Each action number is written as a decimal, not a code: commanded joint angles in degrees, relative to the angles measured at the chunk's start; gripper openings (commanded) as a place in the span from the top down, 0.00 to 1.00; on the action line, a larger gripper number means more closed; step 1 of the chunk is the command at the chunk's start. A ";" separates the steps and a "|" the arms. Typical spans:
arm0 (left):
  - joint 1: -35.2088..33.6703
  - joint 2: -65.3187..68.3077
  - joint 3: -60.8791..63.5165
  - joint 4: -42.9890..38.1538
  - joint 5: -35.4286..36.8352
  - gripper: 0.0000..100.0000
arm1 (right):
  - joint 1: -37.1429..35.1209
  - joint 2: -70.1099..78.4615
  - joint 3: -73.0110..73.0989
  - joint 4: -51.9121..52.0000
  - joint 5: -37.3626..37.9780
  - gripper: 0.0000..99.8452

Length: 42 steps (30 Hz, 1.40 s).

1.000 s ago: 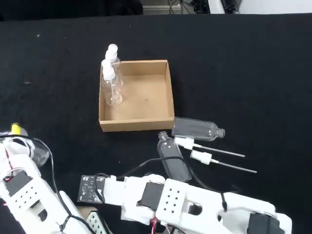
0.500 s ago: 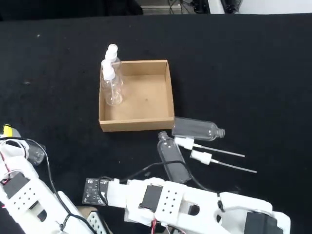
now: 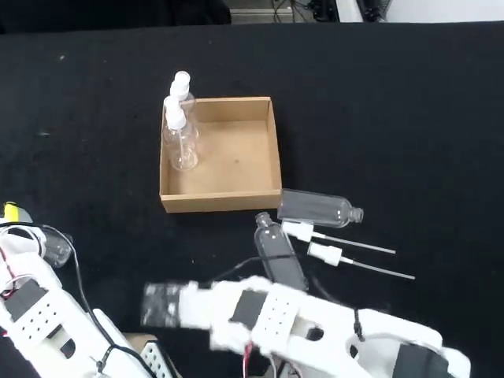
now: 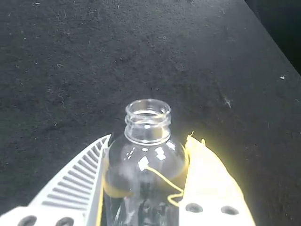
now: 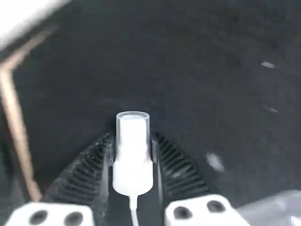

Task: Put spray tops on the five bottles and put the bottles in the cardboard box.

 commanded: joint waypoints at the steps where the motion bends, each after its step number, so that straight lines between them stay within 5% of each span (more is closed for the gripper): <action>1: -0.48 -1.05 -0.57 -1.23 0.62 0.97 | 11.43 -4.97 -13.32 9.76 1.58 0.99; 5: -0.13 -0.97 -0.57 -1.23 0.62 0.97 | 19.52 -10.15 -30.02 21.45 -0.26 0.99; 11: 0.75 -1.41 -0.75 -1.32 0.62 0.97 | 29.63 -13.49 -50.07 24.26 -8.09 0.99; 16: 8.57 -1.49 -1.45 -1.41 1.05 0.97 | 30.42 -13.41 -60.53 23.82 -15.12 0.99; 26: 21.58 -1.49 -1.71 -1.93 1.05 0.97 | 30.77 -13.76 -70.73 15.74 -15.74 0.99; 34: 22.11 -1.49 11.03 -29.63 0.35 0.97 | 30.51 -13.41 -81.98 13.19 -15.82 0.99; 37: 22.11 -1.49 16.75 -42.55 -6.15 0.97 | 30.42 -13.41 -82.68 10.02 -15.82 0.99; 42: 25.36 -1.41 16.66 -44.40 -12.75 0.97 | 30.68 -13.41 -82.15 7.47 -20.22 0.99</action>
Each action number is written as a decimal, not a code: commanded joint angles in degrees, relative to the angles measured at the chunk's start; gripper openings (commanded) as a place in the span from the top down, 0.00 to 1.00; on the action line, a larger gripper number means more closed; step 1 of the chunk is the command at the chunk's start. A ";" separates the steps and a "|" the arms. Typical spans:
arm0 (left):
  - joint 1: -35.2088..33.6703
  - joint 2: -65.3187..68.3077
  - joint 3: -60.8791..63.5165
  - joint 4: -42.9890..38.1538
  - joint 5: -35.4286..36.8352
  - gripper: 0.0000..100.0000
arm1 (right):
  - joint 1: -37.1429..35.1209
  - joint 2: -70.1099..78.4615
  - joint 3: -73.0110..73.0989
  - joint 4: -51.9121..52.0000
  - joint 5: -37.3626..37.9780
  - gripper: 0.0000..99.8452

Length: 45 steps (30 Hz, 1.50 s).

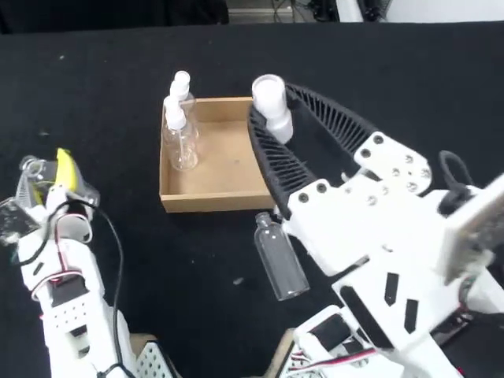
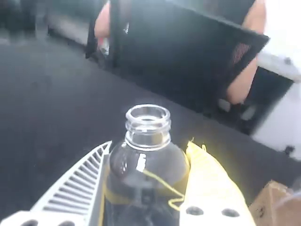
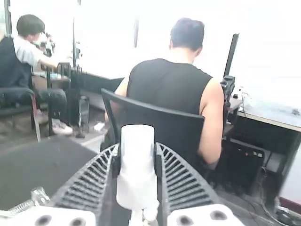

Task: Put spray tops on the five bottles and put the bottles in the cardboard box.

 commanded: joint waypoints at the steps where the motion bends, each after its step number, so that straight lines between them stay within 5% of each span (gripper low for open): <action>1: 4.26 -0.88 1.54 -3.16 -3.52 0.97 | 0.79 0.13 -1.98 -2.90 -3.16 0.99; 7: 10.86 -0.97 1.54 -3.60 -3.52 0.97 | 0.88 -0.31 -1.89 -2.11 -3.60 0.99; 15: 11.56 -0.97 1.63 -4.13 -4.31 0.97 | 0.88 -0.31 -0.13 -2.64 -3.52 0.99; 21: 14.29 -0.97 1.63 -4.84 -15.65 0.97 | 0.88 -0.22 0.22 -2.55 -3.52 0.99; 31: 17.63 -3.69 1.80 -3.16 -15.21 0.97 | 0.88 0.04 0.22 -2.46 -3.52 0.99; 41: 20.79 -36.48 1.63 27.87 -15.21 0.97 | 0.88 0.04 0.22 -2.46 -3.52 0.99; 45: 23.43 -34.37 1.63 28.13 -15.21 0.97 | 0.88 0.13 0.22 -2.55 -3.52 0.99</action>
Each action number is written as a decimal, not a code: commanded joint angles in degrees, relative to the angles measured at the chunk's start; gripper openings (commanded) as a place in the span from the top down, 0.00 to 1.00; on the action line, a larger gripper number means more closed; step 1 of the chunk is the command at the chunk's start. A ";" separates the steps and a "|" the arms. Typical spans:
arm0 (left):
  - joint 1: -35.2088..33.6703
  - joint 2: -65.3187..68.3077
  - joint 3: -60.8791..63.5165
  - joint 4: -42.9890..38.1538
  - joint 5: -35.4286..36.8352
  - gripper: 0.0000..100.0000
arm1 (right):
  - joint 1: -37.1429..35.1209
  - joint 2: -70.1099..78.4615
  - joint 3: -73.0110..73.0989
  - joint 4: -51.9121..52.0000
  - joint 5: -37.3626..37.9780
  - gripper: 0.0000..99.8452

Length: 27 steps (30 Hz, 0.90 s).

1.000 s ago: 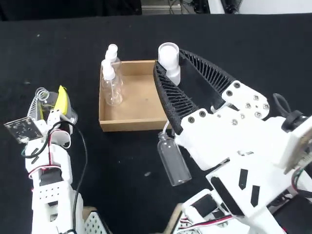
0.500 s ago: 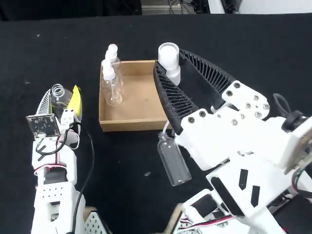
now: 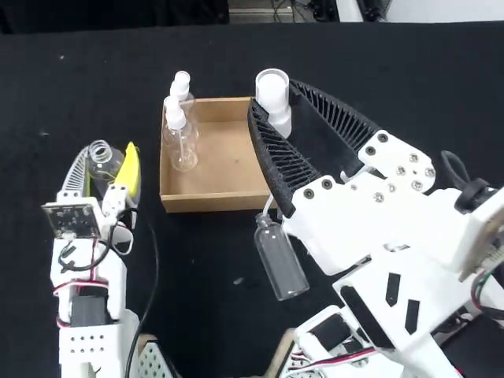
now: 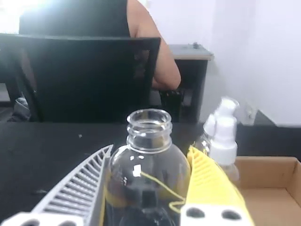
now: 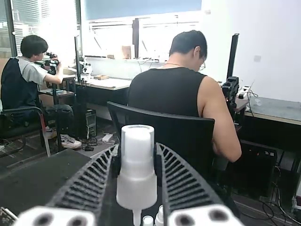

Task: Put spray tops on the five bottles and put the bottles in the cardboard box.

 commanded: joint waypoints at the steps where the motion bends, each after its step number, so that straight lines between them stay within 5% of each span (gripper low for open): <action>1: 3.21 0.18 0.66 0.44 -0.35 0.97 | 0.88 0.13 0.31 -1.49 0.00 0.99; 13: 17.71 0.26 0.66 0.62 -0.70 0.97 | 0.88 0.13 8.13 -11.69 0.00 0.99; 27: 18.33 0.26 0.66 0.26 -0.44 0.97 | -2.46 -0.31 25.01 -35.60 -0.44 0.99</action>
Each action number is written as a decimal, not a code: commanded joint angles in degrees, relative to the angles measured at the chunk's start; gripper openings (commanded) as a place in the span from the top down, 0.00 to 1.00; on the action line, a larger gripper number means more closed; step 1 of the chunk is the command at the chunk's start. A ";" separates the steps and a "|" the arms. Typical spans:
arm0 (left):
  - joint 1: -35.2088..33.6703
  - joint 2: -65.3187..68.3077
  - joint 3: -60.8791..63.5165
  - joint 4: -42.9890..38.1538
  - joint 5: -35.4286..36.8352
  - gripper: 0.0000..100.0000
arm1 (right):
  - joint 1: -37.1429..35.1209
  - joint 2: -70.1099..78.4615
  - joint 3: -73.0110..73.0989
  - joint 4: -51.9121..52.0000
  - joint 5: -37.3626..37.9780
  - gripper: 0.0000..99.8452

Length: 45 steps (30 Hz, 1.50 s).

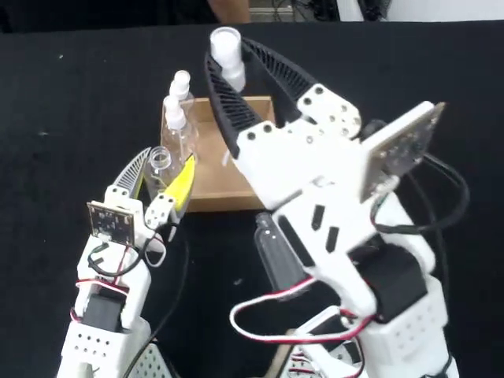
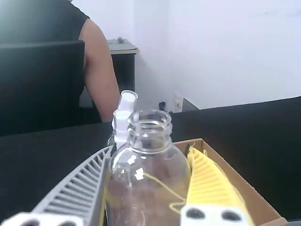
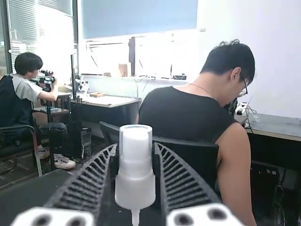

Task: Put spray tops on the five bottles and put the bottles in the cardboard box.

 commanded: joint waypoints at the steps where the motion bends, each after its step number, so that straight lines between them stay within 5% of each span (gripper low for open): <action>1: 0.66 0.00 0.66 -0.18 -0.18 0.97 | -3.96 -1.27 1.27 -4.84 -0.35 0.99; 5: 0.66 0.00 0.66 -0.26 -0.18 0.97 | -9.41 -1.27 4.62 -8.97 -0.35 0.99; 16: 0.57 0.00 0.66 -2.73 -0.18 0.97 | -9.67 -0.92 14.73 -27.87 -0.35 0.99; 45: 0.57 0.09 0.66 -2.73 -0.18 0.97 | -9.67 8.22 13.93 -29.27 0.00 0.99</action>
